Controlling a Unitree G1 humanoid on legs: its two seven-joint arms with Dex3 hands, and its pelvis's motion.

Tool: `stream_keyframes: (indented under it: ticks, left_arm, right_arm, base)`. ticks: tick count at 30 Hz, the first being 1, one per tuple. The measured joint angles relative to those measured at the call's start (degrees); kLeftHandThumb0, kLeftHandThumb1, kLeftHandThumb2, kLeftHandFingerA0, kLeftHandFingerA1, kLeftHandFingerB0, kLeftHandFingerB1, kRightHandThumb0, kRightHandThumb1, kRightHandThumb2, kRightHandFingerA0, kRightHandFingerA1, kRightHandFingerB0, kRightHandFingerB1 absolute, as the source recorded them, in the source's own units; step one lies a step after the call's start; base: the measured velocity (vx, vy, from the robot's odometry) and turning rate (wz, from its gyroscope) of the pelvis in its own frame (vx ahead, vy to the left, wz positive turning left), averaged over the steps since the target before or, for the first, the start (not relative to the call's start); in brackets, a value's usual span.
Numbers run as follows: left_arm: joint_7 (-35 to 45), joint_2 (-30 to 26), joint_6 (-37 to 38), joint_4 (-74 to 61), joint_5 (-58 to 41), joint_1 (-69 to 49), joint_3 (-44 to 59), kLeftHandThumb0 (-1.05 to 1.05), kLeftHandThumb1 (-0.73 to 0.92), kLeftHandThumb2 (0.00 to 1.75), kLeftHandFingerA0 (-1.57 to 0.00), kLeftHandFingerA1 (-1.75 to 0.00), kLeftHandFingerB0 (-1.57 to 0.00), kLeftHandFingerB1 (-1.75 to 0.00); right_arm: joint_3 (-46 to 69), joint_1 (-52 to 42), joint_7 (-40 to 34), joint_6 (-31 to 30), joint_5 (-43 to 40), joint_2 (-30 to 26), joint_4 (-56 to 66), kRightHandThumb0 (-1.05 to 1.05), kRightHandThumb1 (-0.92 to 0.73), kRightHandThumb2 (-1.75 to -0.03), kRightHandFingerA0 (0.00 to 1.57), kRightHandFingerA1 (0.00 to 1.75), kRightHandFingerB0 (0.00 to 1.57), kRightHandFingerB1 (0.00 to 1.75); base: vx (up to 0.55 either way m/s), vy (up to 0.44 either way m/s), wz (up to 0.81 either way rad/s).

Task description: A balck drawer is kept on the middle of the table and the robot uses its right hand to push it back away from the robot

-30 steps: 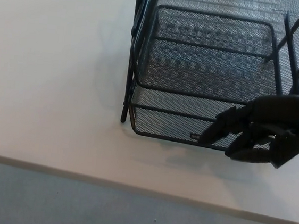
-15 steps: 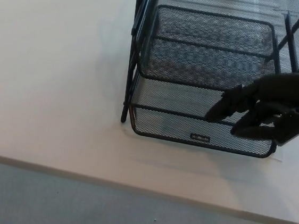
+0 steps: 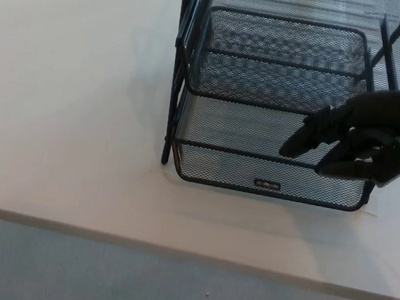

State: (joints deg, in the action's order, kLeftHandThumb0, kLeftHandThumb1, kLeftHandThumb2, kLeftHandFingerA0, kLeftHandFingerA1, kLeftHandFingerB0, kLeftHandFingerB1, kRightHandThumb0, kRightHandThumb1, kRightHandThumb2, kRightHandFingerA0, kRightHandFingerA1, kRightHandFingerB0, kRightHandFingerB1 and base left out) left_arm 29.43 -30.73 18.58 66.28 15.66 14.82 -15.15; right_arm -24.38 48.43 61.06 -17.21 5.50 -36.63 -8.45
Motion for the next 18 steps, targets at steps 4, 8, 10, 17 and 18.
stream_keyframes:
  ticks: [4,8,10,17,18]
  left_arm:
    - [-0.01,0.01,-0.01,0.05,-0.05,0.00,0.16,-0.58,0.70,0.61,-0.29,-0.32,-0.23,-0.29]
    - [-0.01,0.02,-0.01,0.03,-0.06,0.05,0.15,-0.59,0.70,0.61,-0.28,-0.31,-0.23,-0.29]
    - [-0.01,0.02,-0.01,0.02,-0.05,0.05,0.11,-0.59,0.71,0.62,-0.29,-0.31,-0.23,-0.29]
    - [0.00,0.02,-0.01,-0.05,-0.09,0.09,0.09,-0.58,0.71,0.61,-0.32,-0.32,-0.23,-0.29]
    - [0.00,0.02,-0.01,-0.04,-0.09,0.09,0.10,-0.58,0.71,0.61,-0.32,-0.32,-0.23,-0.29]
  right_arm:
    - [0.17,-0.58,0.08,0.22,0.43,-0.02,1.29,-0.61,-0.81,-0.64,0.30,0.33,0.22,0.29]
    - [0.63,-2.66,0.25,0.20,0.73,-0.55,6.16,-0.62,-0.81,-0.64,0.31,0.34,0.22,0.29]
    - [0.97,-4.19,0.34,0.16,0.70,-1.16,9.47,-0.65,-0.82,-0.65,0.29,0.32,0.22,0.28]
    - [4.18,-10.73,1.07,-0.64,0.05,-4.16,23.43,-0.64,-0.83,-0.65,0.31,0.36,0.24,0.30]
    - [4.48,-11.14,1.12,-0.70,-0.07,-4.27,24.23,-0.64,-0.83,-0.65,0.31,0.36,0.24,0.30]
  base:
    - [0.00,0.000,0.00]
    - [0.00,0.000,0.00]
    - [0.00,0.000,0.00]
    - [0.00,0.000,0.00]
    - [0.00,0.000,0.00]
